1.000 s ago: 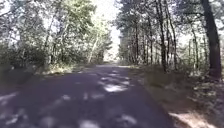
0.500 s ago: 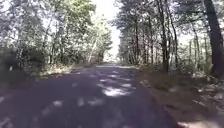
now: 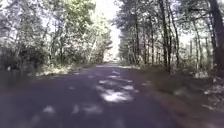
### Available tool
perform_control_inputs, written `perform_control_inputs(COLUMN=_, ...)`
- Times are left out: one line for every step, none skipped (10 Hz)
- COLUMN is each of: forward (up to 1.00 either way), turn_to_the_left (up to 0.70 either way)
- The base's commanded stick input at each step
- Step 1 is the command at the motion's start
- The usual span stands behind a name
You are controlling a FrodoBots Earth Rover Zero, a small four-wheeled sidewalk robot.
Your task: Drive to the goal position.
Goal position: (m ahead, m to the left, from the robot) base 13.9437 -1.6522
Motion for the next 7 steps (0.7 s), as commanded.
perform_control_inputs(forward=0.45, turn_to_the_left=0.00)
perform_control_inputs(forward=0.45, turn_to_the_left=0.00)
perform_control_inputs(forward=0.45, turn_to_the_left=0.00)
perform_control_inputs(forward=0.45, turn_to_the_left=0.00)
perform_control_inputs(forward=0.45, turn_to_the_left=0.00)
perform_control_inputs(forward=0.45, turn_to_the_left=0.00)
perform_control_inputs(forward=0.45, turn_to_the_left=0.00)
